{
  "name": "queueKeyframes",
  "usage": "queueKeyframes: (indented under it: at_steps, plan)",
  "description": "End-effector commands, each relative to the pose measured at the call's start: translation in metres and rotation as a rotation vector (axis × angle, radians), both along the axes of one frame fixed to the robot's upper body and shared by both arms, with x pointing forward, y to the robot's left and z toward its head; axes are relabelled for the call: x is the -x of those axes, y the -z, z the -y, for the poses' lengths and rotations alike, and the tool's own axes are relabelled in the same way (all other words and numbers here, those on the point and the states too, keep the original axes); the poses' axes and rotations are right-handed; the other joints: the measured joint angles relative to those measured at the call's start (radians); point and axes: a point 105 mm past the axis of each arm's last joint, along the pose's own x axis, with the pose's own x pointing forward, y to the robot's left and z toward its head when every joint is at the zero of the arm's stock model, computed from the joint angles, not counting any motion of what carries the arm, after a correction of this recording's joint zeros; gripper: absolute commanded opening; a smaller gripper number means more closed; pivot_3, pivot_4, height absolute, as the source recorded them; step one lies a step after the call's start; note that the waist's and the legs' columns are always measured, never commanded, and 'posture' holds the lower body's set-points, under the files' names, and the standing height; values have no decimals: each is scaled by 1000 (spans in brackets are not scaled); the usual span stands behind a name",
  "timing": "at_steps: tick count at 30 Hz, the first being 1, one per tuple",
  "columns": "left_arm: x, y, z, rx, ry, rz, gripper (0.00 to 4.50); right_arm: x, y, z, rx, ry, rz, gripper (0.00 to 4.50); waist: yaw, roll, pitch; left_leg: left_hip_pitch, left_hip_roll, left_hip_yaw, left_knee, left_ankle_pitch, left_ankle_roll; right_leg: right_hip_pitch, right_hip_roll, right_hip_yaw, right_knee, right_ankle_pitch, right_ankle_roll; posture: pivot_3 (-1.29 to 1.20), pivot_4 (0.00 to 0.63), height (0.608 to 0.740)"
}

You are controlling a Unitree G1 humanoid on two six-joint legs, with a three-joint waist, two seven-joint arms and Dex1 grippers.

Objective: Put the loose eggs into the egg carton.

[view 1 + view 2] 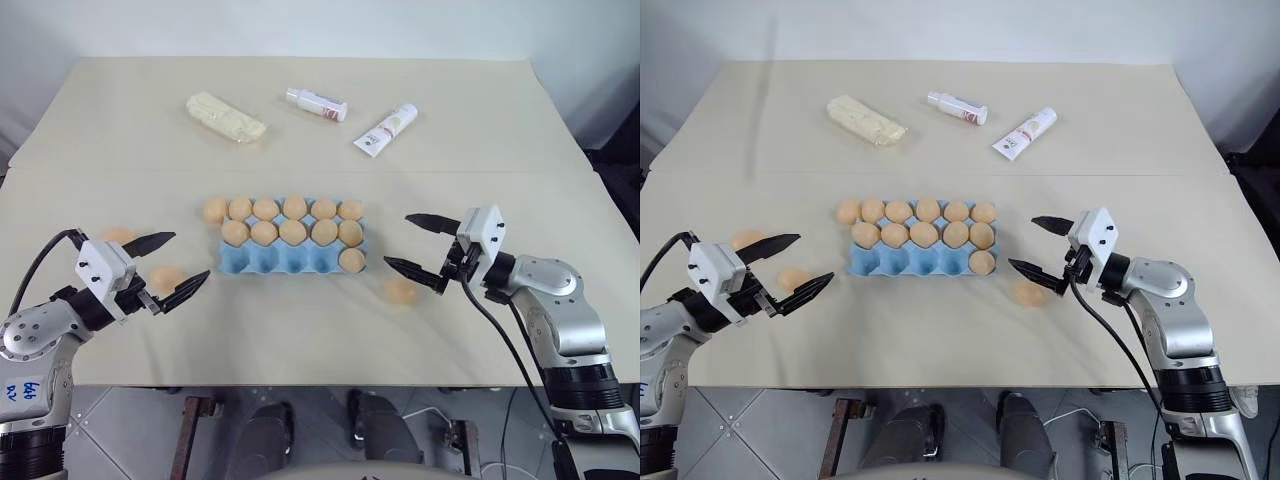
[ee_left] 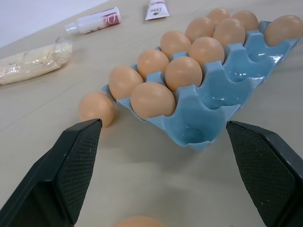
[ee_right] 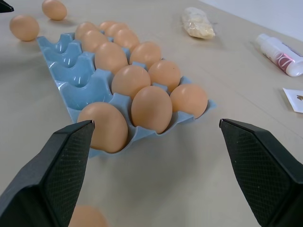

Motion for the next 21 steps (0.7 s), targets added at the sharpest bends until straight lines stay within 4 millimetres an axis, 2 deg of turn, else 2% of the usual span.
queueKeyframes:
  at_steps: [1,4,7,12,14,17,21]
  plan:
    - [1,-14,6,11,20,54,4500,0,-12,-2,-13,-2,58,4438,0,0,0,0,0,0,0,0,0,0,0,0,0,0,0,0,150,740]
    - [3,-10,18,14,88,36,4500,4,-15,-1,-27,3,78,4438,0,0,0,0,0,0,0,0,0,0,0,0,0,0,0,0,150,740]
    - [-1,-8,32,-17,157,43,4500,12,-22,9,-44,28,102,4438,5,0,0,0,0,0,0,0,0,0,0,0,1,0,0,0,150,740]
    - [0,4,51,-97,289,28,4500,33,-18,34,1,80,69,4438,19,0,0,0,-1,0,1,0,0,1,0,0,0,0,0,0,150,740]
    - [1,8,59,-109,348,28,4500,43,-11,44,32,99,38,4438,24,0,0,0,-1,0,1,0,0,1,0,0,0,0,0,0,150,740]
    - [3,14,72,-110,431,14,4500,62,10,56,130,91,-33,4438,25,0,0,0,-1,0,1,0,0,1,0,0,0,0,0,0,150,740]
    - [12,28,82,-142,540,-36,4500,77,33,62,173,80,-110,4438,21,0,0,3,-1,2,2,0,1,3,1,1,1,0,1,0,150,740]
